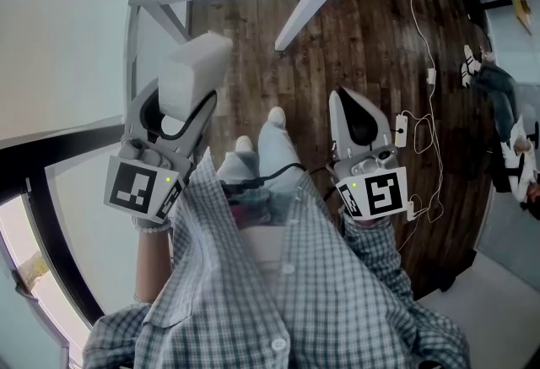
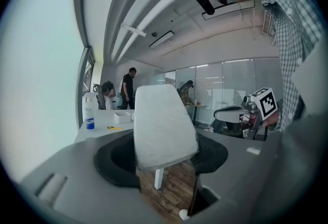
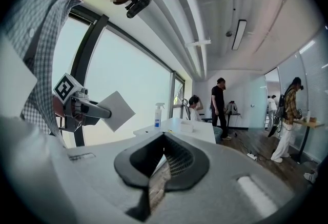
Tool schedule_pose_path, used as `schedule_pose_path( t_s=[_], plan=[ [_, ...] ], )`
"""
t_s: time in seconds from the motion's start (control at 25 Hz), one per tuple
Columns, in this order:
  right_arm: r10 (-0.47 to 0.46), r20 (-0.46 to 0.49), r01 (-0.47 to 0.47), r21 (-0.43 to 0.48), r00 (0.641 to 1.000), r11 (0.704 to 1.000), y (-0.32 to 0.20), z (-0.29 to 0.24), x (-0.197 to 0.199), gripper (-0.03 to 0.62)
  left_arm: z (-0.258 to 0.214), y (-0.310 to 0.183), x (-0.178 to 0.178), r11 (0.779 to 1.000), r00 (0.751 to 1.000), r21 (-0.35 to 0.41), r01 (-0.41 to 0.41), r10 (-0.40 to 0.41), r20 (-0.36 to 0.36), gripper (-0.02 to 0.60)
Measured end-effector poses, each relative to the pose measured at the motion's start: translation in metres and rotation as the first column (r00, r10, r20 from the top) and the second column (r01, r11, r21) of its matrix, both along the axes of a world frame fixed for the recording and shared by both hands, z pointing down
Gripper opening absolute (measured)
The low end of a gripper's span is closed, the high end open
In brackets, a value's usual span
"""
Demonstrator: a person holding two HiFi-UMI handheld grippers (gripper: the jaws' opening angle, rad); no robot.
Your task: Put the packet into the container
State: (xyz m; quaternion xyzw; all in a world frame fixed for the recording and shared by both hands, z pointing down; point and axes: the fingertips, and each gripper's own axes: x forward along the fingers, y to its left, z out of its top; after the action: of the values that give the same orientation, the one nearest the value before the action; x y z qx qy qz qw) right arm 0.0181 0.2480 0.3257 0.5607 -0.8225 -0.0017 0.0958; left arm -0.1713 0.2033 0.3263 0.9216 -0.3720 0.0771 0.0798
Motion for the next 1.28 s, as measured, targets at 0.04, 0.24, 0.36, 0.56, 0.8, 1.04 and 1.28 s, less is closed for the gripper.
schedule_pose_path(
  t_s=[0.04, 0.24, 0.36, 0.56, 0.8, 1.04, 1.28],
  plan=[
    [-0.004, 0.0, 0.004, -0.002, 1.0, 1.0, -0.001, 0.001, 0.0, 0.0, 0.0, -0.001, 0.001, 1.0, 1.0, 0.003, 0.002, -0.002, 0.009, 0.258],
    [-0.029, 0.008, 0.029, -0.004, 1.0, 1.0, -0.018, 0.0, 0.0, 0.0, 0.001, -0.006, 0.005, 1.0, 1.0, -0.005, -0.001, 0.001, 0.002, 0.259],
    [-0.047, 0.011, 0.047, 0.002, 0.999, 0.999, -0.024, -0.003, -0.001, 0.0, 0.002, -0.009, 0.008, 1.0, 1.0, -0.009, 0.004, -0.003, 0.013, 0.259],
    [-0.068, 0.019, 0.068, -0.007, 0.997, 0.998, -0.038, -0.002, 0.009, 0.0, 0.002, -0.021, 0.016, 1.0, 0.999, -0.009, 0.028, -0.027, 0.016, 0.259],
    [-0.096, 0.013, 0.096, -0.003, 0.995, 0.995, -0.058, -0.005, 0.023, 0.0, -0.001, -0.039, 0.031, 0.999, 0.999, -0.015, 0.048, -0.047, 0.015, 0.259],
    [-0.14, -0.003, 0.14, 0.019, 0.99, 0.99, -0.084, -0.011, 0.037, 0.0, -0.008, -0.057, 0.048, 0.997, 0.997, -0.005, 0.076, -0.076, 0.011, 0.259],
    [-0.179, 0.007, 0.178, 0.041, 0.984, 0.983, -0.108, -0.018, 0.048, 0.0, -0.017, -0.07, 0.057, 0.992, 0.992, 0.016, 0.125, -0.125, 0.012, 0.259]
  ],
)
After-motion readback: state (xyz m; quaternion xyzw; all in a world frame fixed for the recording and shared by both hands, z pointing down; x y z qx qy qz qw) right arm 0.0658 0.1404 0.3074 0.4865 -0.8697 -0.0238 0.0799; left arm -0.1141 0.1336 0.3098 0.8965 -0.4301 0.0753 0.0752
